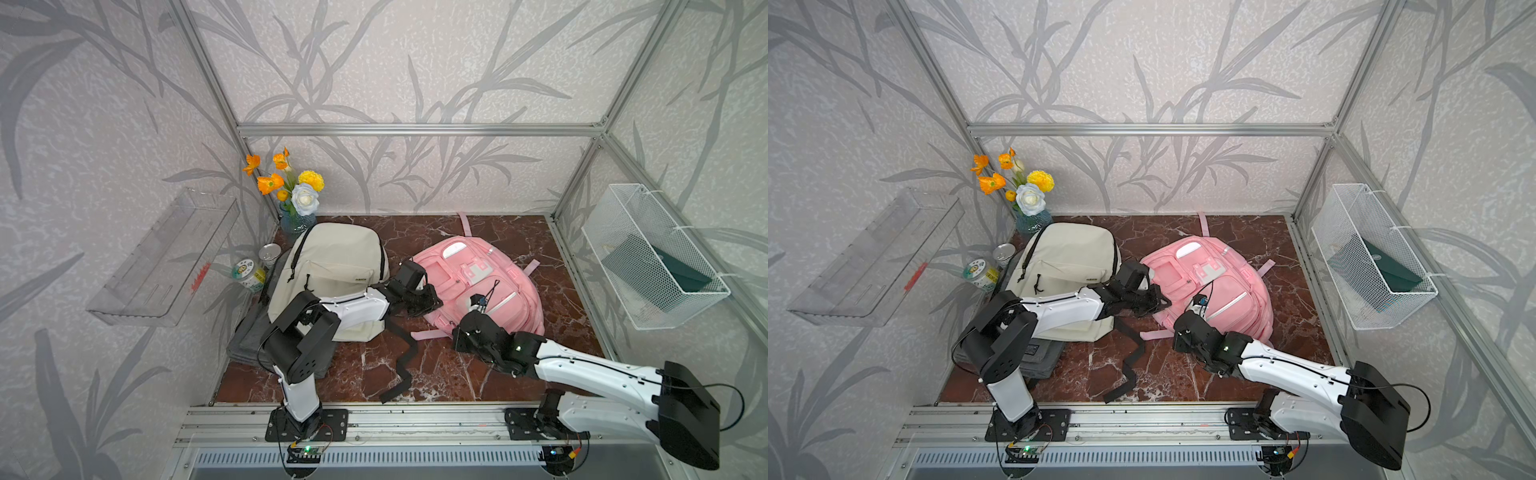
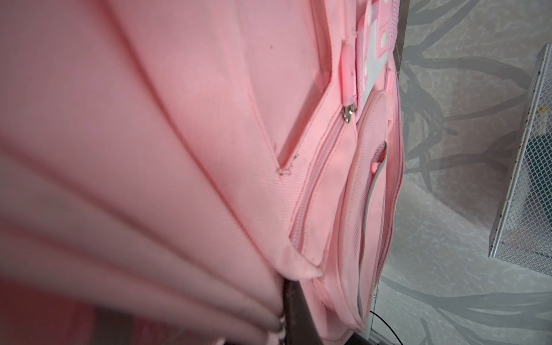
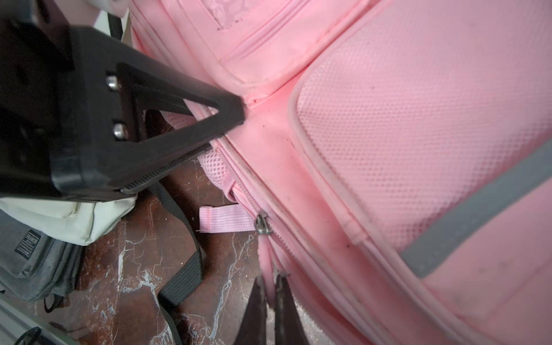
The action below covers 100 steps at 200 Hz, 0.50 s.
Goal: Zip up the backpack
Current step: Zip the zipper on the backpack.
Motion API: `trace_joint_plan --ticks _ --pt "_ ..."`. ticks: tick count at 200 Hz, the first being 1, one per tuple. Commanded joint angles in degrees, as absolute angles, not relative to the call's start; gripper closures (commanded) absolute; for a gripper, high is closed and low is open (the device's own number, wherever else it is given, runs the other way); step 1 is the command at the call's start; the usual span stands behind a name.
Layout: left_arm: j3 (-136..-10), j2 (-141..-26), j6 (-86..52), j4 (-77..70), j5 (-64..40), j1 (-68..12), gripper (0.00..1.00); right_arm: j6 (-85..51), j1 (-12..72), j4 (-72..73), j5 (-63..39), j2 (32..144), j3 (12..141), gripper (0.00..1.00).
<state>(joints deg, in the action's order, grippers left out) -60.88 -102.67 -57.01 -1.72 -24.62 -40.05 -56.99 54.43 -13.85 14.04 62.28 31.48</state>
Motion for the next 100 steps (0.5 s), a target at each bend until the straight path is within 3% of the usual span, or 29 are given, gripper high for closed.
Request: trace_joint_plan --ticks 1,6,19,40,56,80,100 --pt "-64.5 -104.2 -53.1 -4.6 -11.6 -34.6 1.00 -57.9 54.9 -23.8 12.5 58.6 28.2 1.00" --pt "-64.6 -104.2 -53.3 -4.7 -11.9 -34.8 1.00 -57.4 55.0 -23.3 12.8 58.5 28.5 0.95" --pt "-64.7 -104.0 -53.6 -4.6 -12.2 -35.5 1.00 -55.4 55.0 -23.8 14.0 58.8 30.4 0.69" --pt "-63.7 -102.8 -54.4 -4.7 -12.3 -36.7 1.00 -50.8 54.9 -26.5 16.0 60.2 34.8 0.49" --pt "-62.7 -102.1 -55.5 -5.4 -12.9 -37.5 1.00 -49.0 54.8 -27.3 16.5 60.9 37.3 0.46" --pt "-61.6 -100.6 -56.4 -5.7 -12.3 -39.3 1.00 -44.6 54.8 -20.3 12.5 62.6 38.1 0.57" --pt "-61.8 -99.9 -56.7 -5.3 -12.6 -40.2 1.00 -43.1 54.8 -14.4 9.9 65.6 39.2 0.58"
